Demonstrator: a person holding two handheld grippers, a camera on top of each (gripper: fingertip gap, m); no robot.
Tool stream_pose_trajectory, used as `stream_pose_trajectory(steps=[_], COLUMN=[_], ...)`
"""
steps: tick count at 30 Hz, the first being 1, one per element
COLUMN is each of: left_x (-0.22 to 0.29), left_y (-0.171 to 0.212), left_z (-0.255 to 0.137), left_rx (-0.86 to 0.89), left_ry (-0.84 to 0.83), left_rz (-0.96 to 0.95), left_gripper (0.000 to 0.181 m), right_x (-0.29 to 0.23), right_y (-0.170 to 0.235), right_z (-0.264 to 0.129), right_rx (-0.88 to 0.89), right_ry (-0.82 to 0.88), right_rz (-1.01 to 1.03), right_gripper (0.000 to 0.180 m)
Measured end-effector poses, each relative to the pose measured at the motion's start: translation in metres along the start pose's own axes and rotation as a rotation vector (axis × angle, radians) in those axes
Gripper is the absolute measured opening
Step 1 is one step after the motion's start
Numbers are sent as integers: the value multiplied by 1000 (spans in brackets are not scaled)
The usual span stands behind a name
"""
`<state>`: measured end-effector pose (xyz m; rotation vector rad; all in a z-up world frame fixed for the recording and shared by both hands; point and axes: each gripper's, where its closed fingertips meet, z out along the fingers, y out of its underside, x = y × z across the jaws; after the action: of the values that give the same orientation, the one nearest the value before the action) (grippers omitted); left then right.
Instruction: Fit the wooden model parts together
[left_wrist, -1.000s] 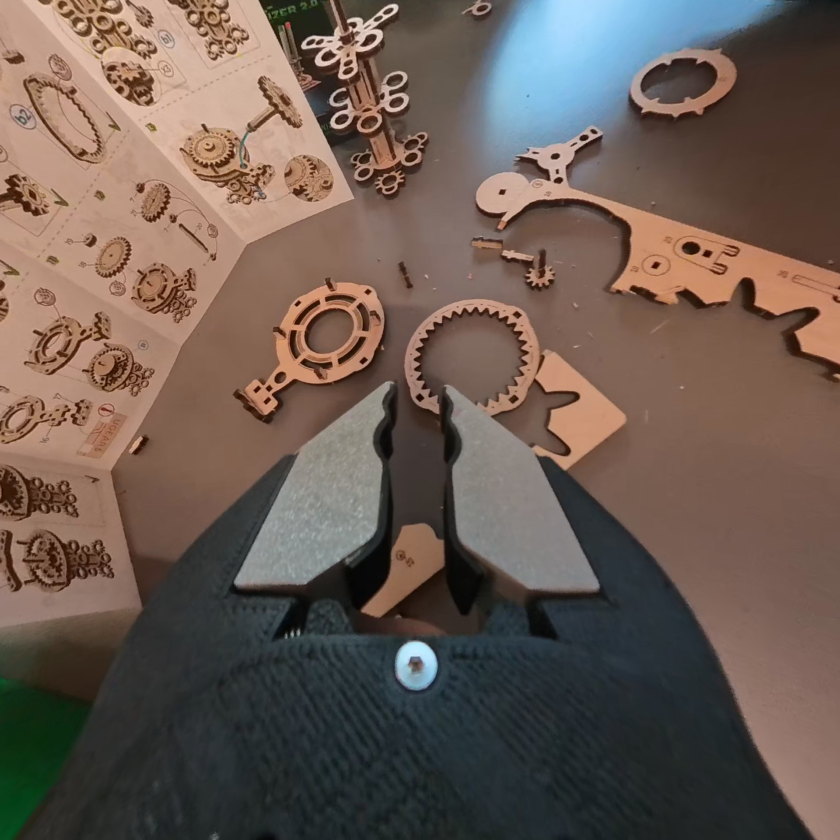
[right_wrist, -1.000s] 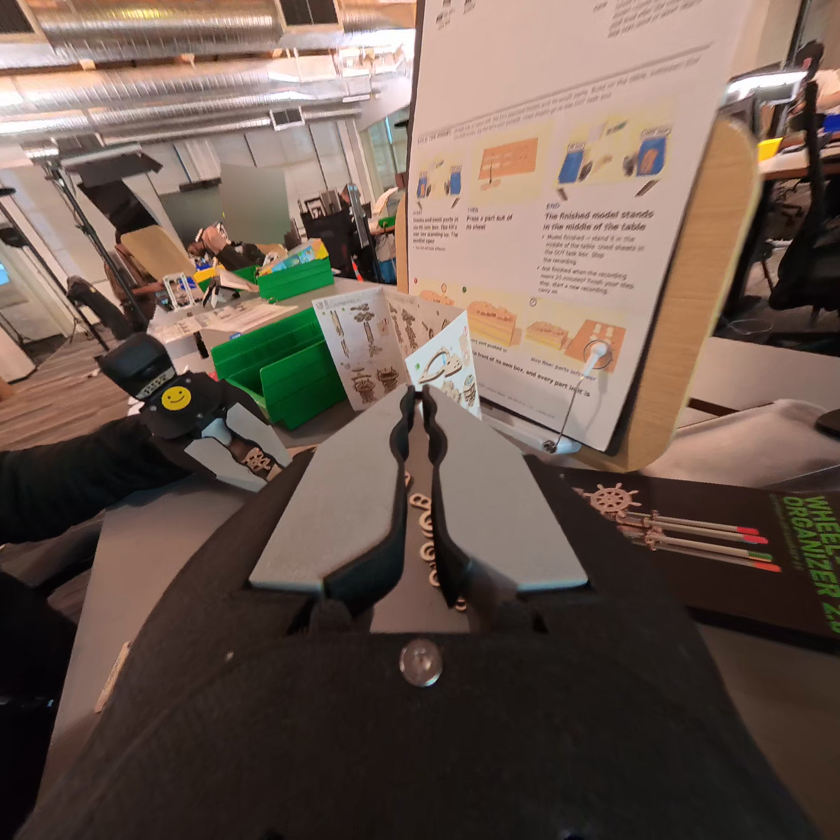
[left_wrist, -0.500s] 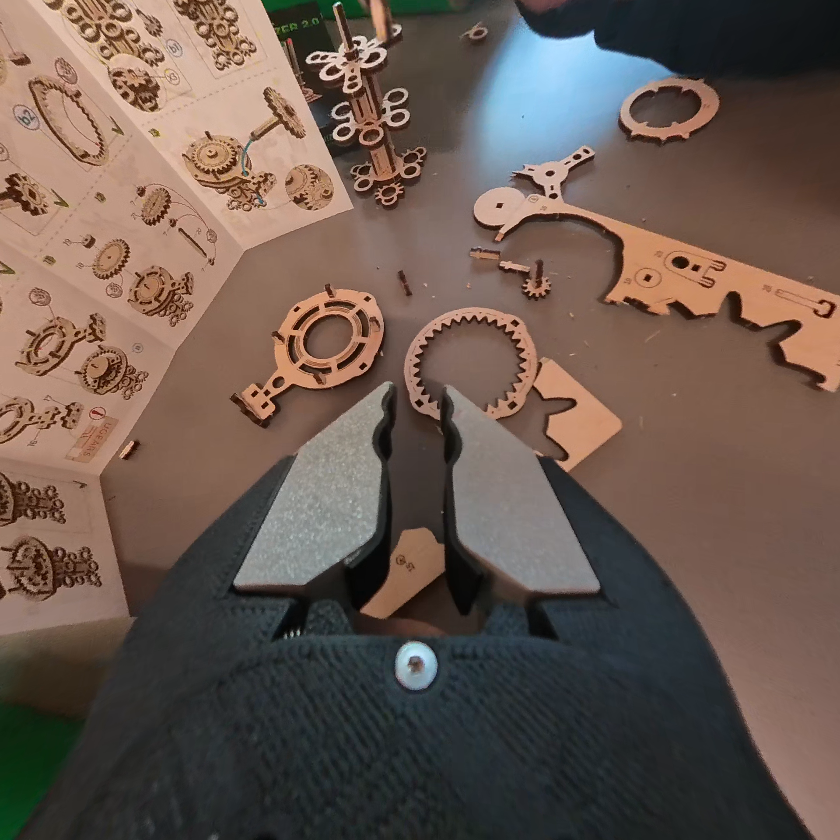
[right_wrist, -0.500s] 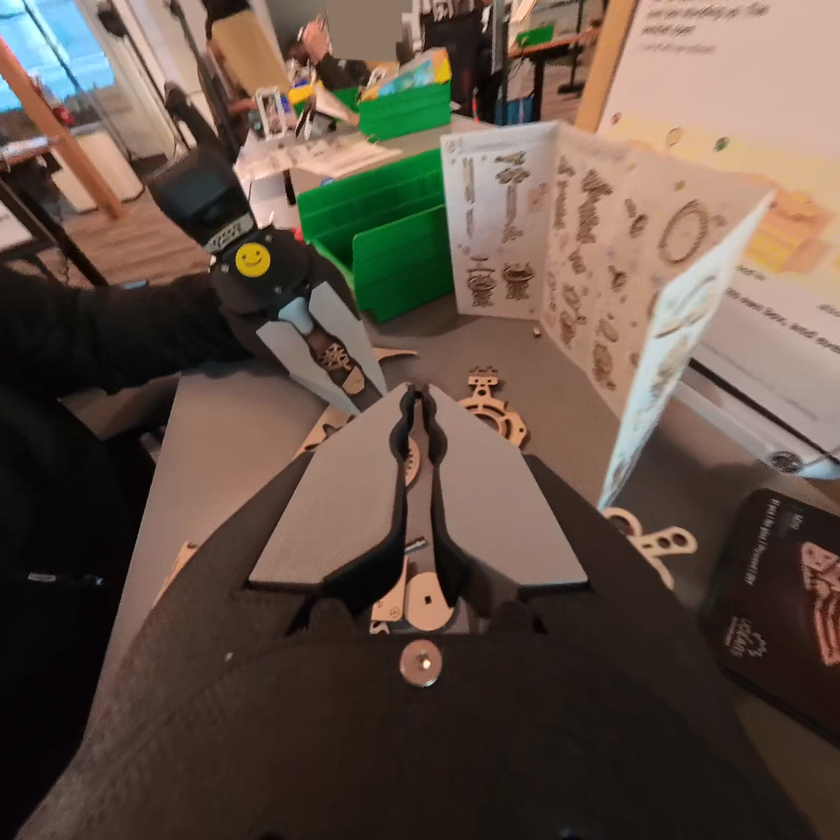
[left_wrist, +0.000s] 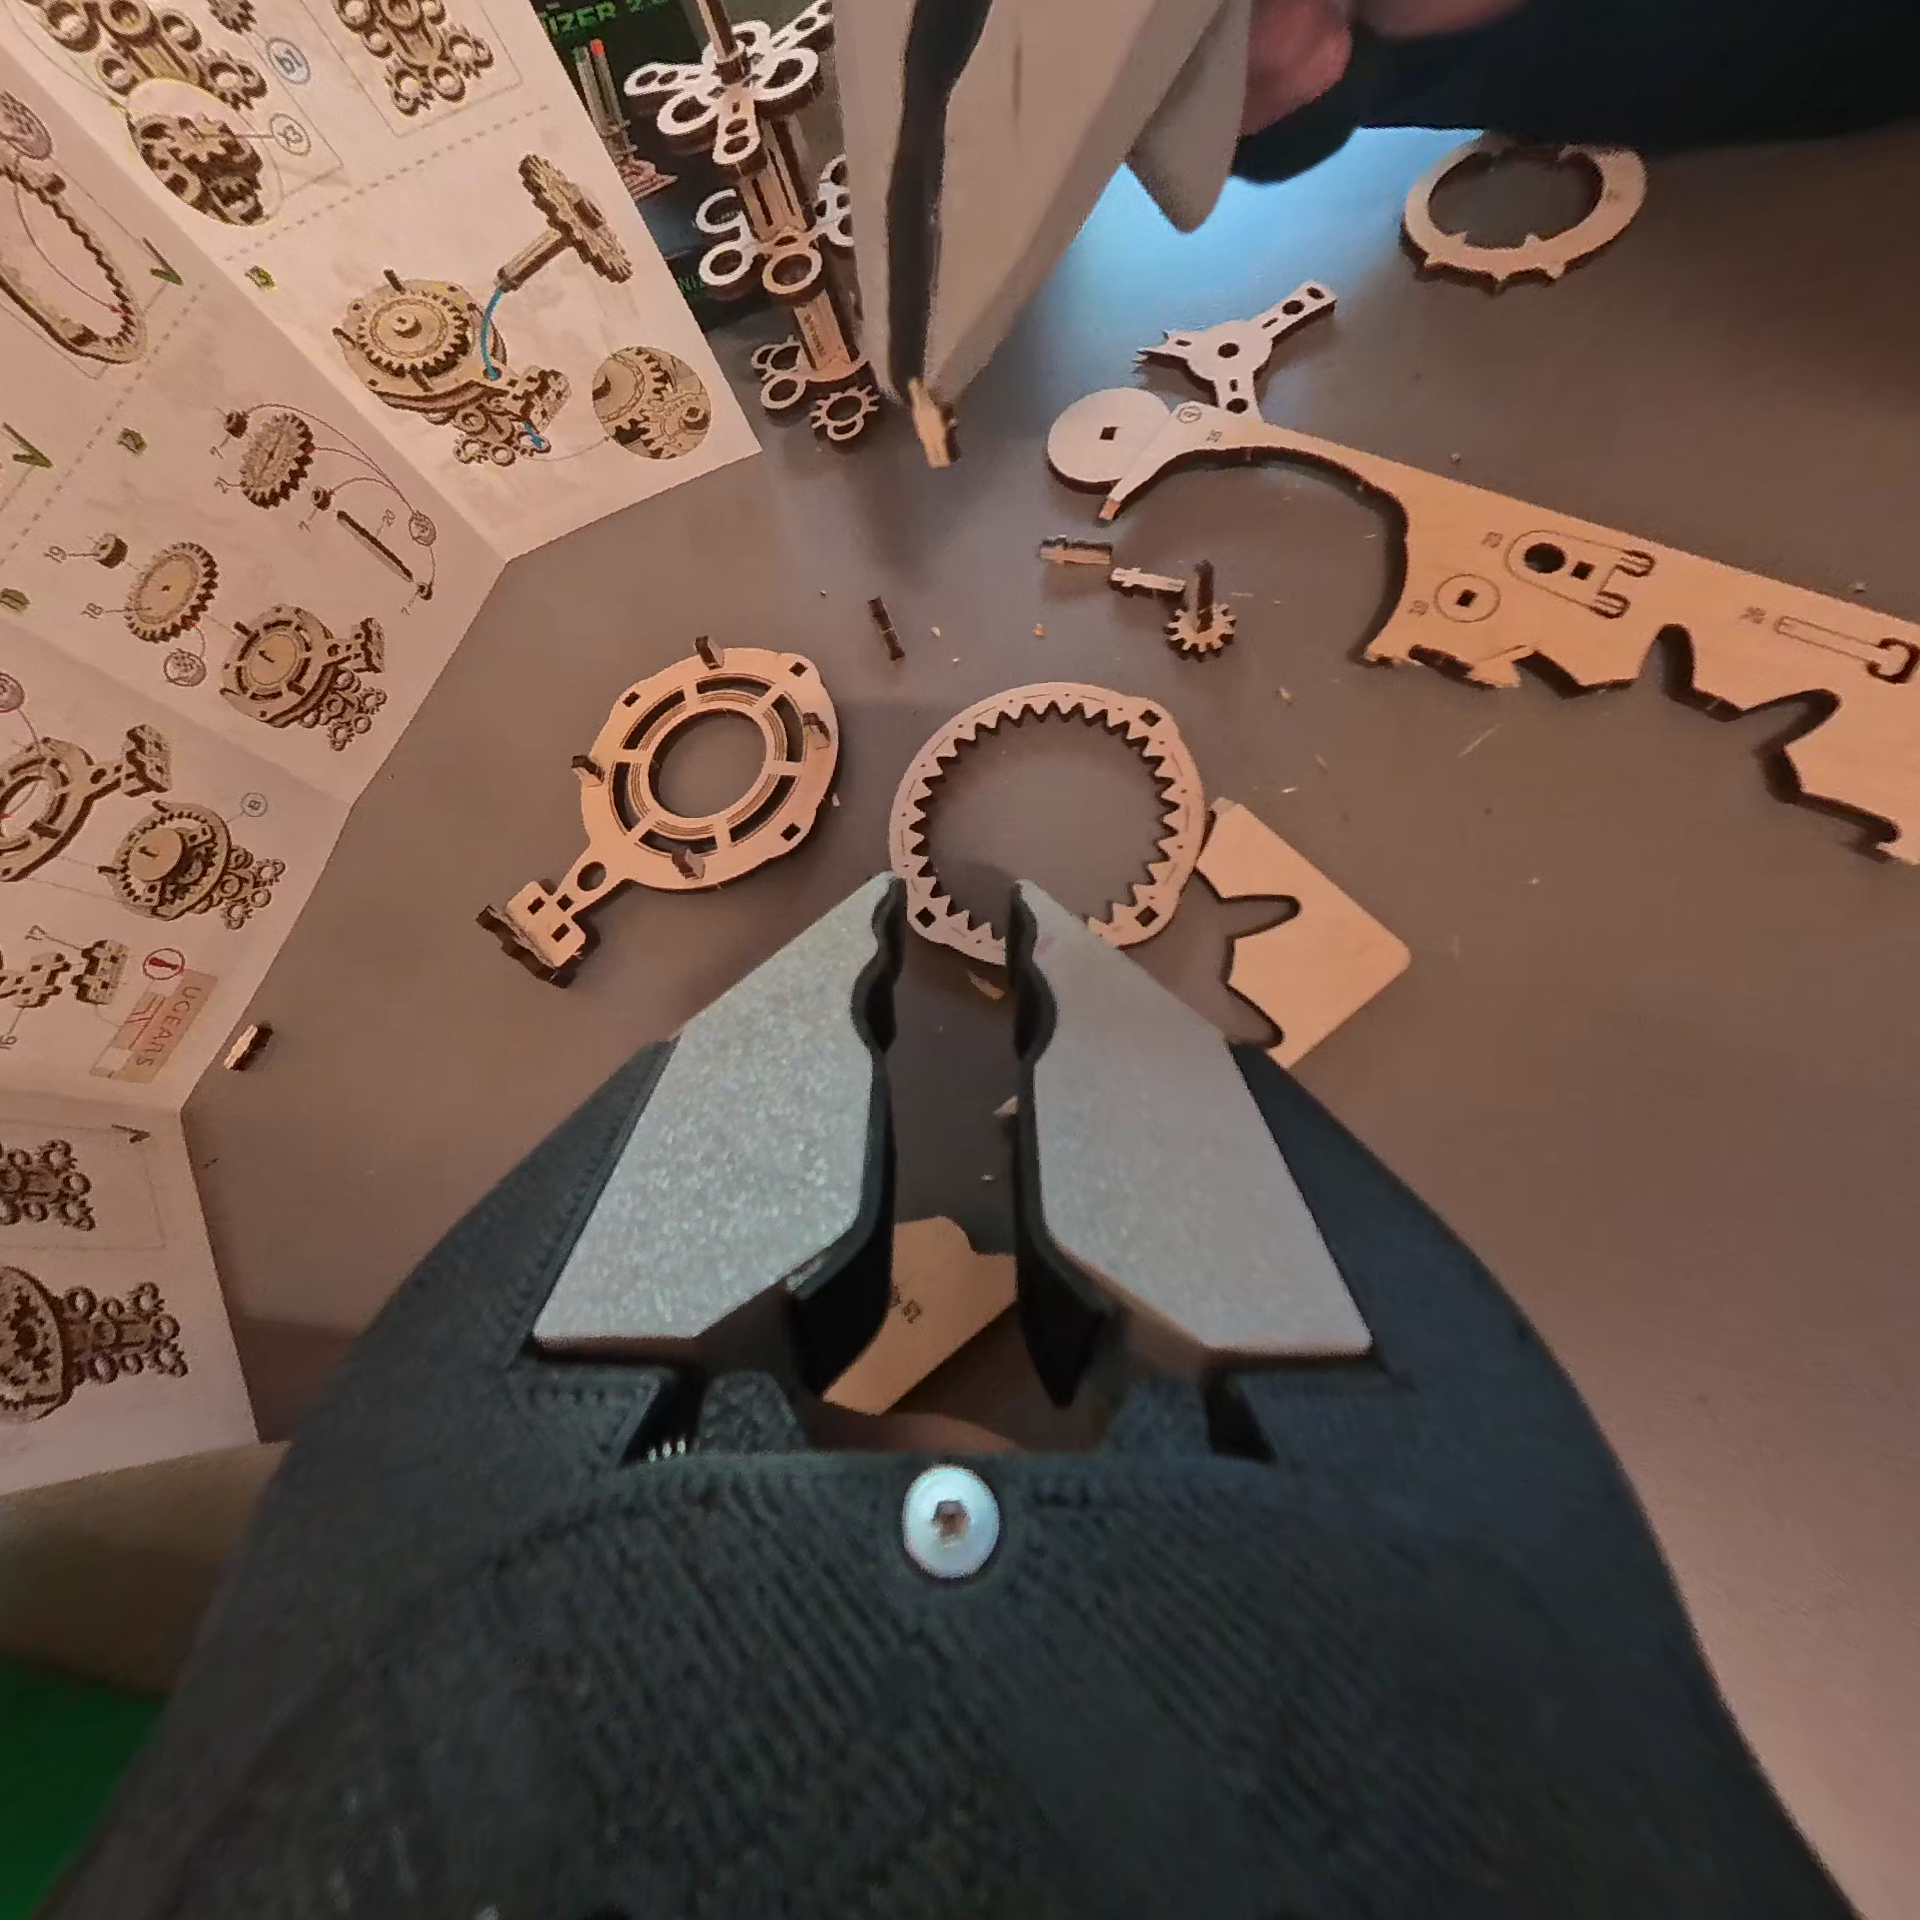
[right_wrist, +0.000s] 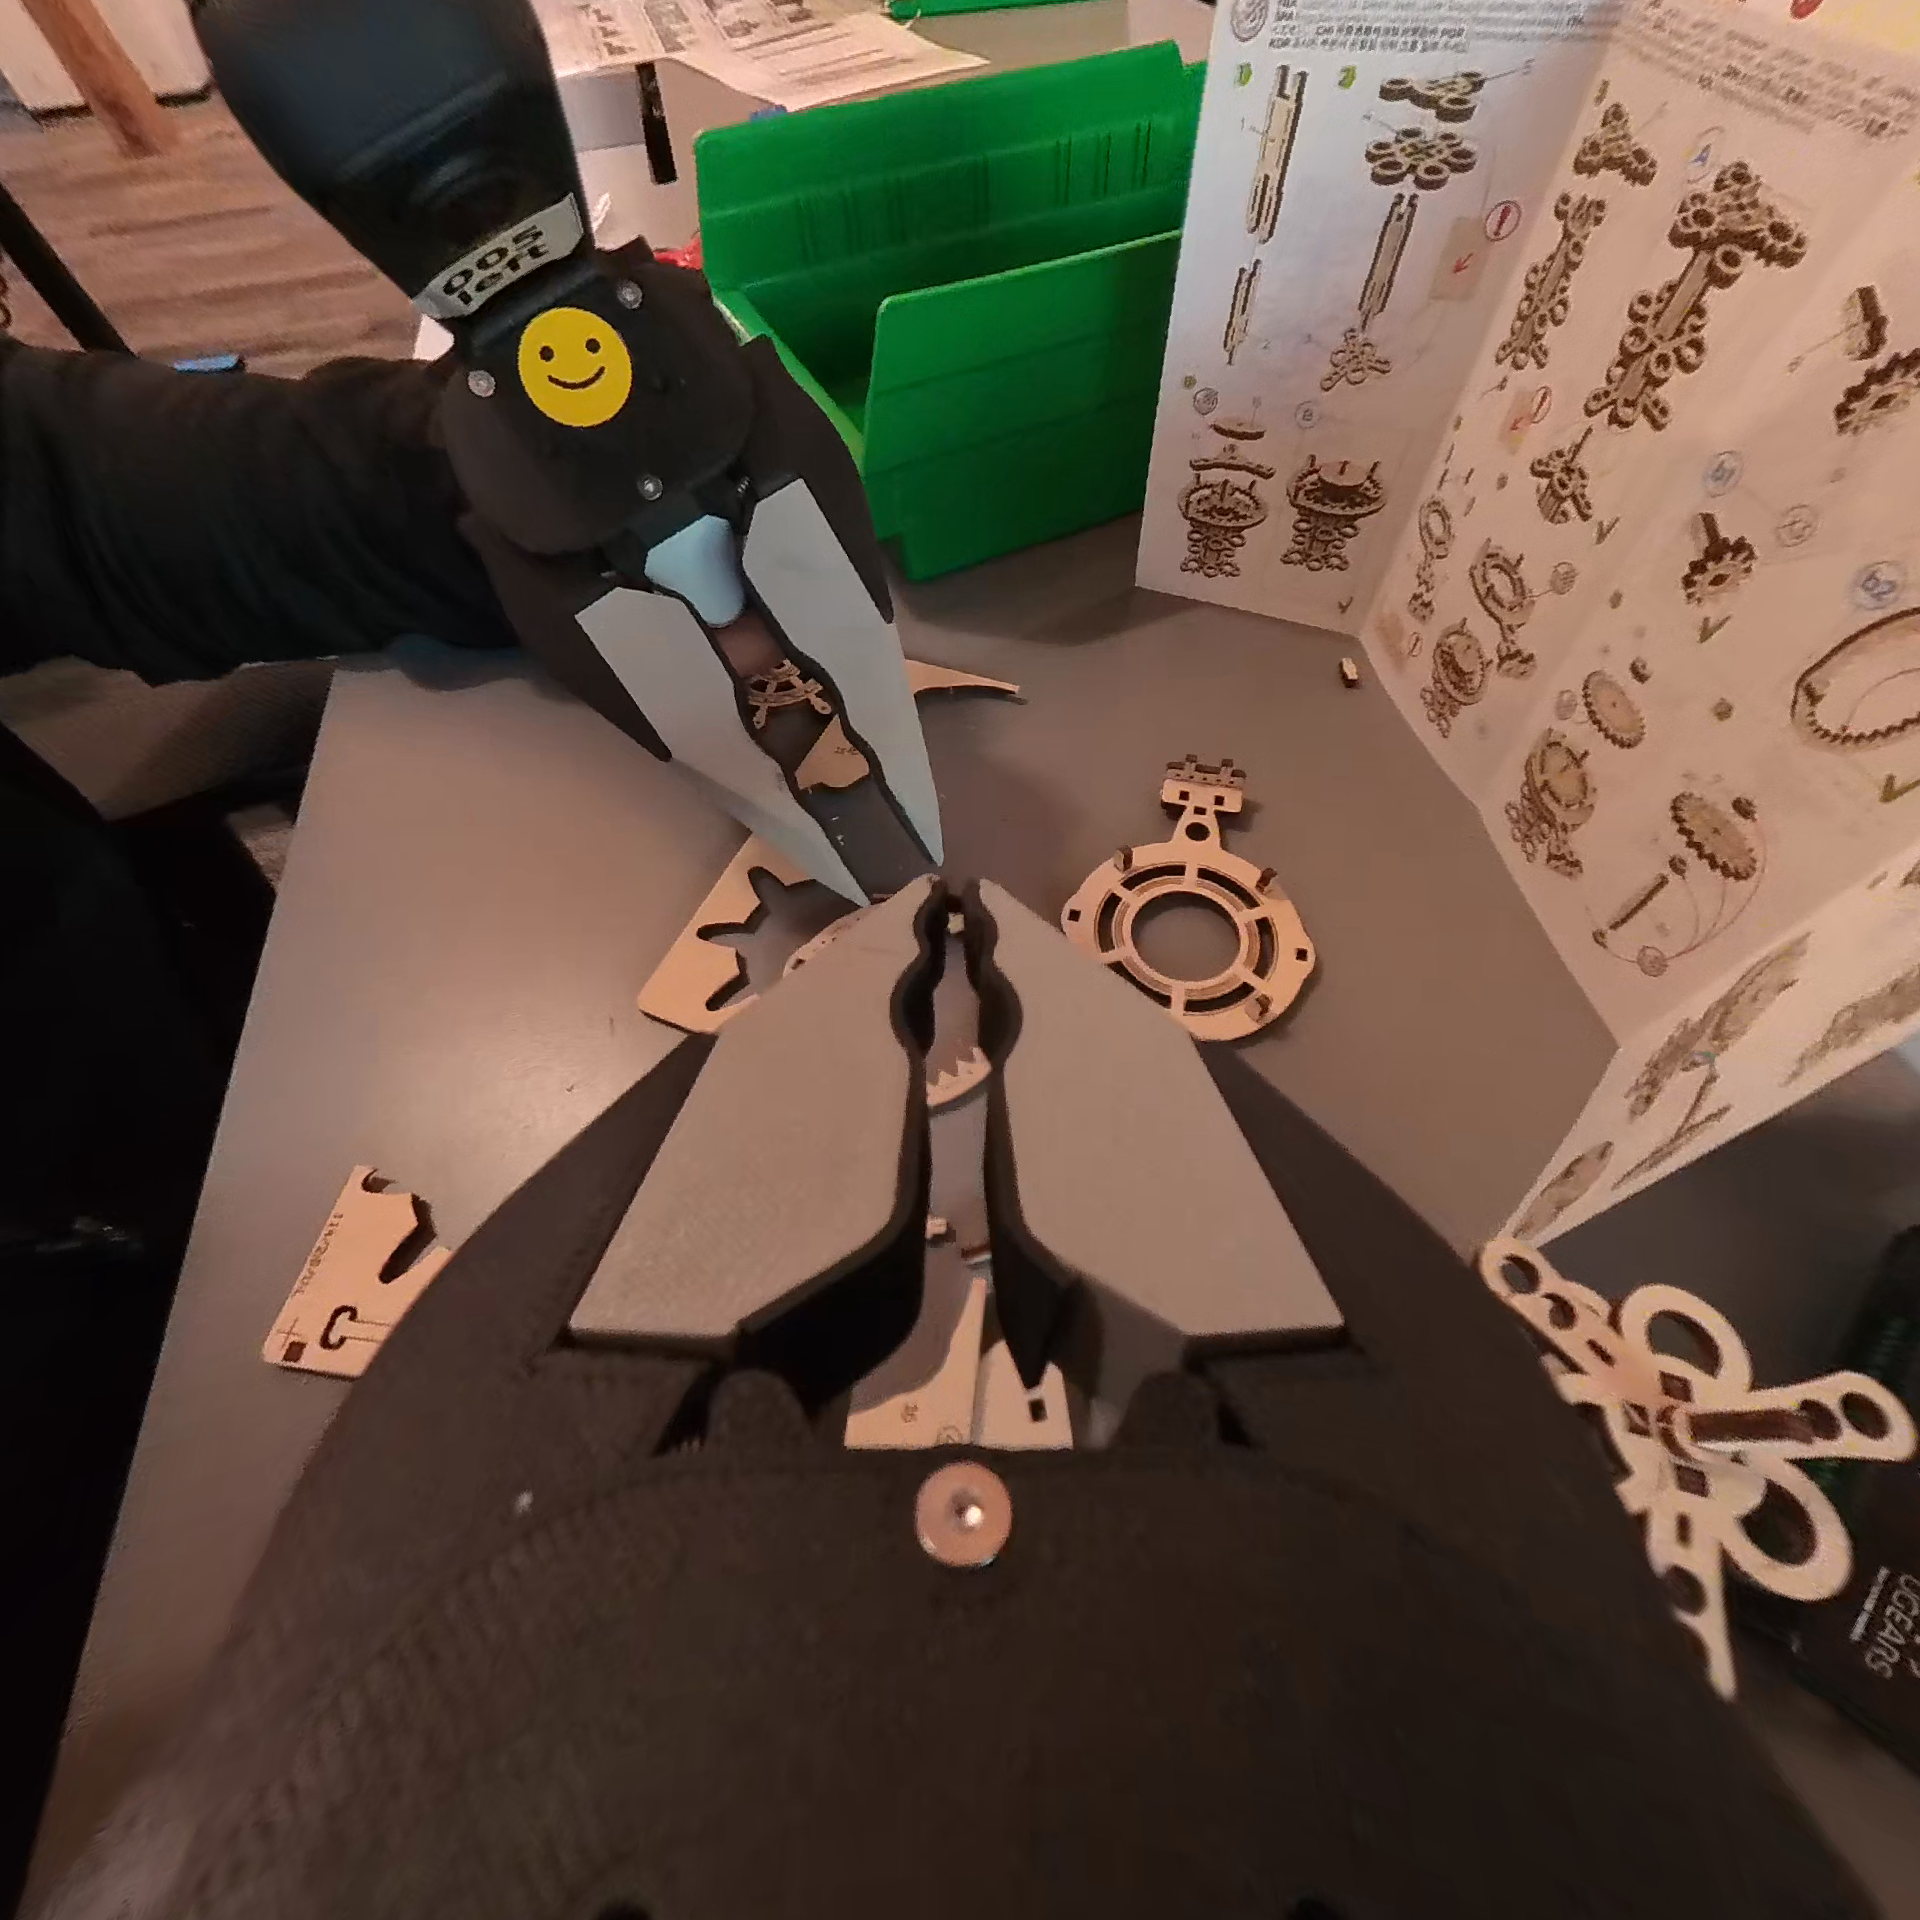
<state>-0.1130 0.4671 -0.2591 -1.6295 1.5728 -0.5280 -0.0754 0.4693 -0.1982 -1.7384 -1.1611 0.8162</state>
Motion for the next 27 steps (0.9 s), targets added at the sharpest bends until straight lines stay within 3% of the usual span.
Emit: stream_pose_trajectory(steps=[5,15,27], left_x=[2,16,29], left_y=[-3,-3,5], left_z=[-1,0,8], left_rx=[15,8,-63], left_ry=[10,66,64], left_rz=[-2,43,138], left_gripper=[15,13,0], right_x=[-11,-29,-25], right_y=[1,34,54], right_z=[1,25,18], right_rx=[-7,-199,-288], right_ry=[-101,-117,-167], right_rz=[100,-51,4], right_gripper=[0,0,0])
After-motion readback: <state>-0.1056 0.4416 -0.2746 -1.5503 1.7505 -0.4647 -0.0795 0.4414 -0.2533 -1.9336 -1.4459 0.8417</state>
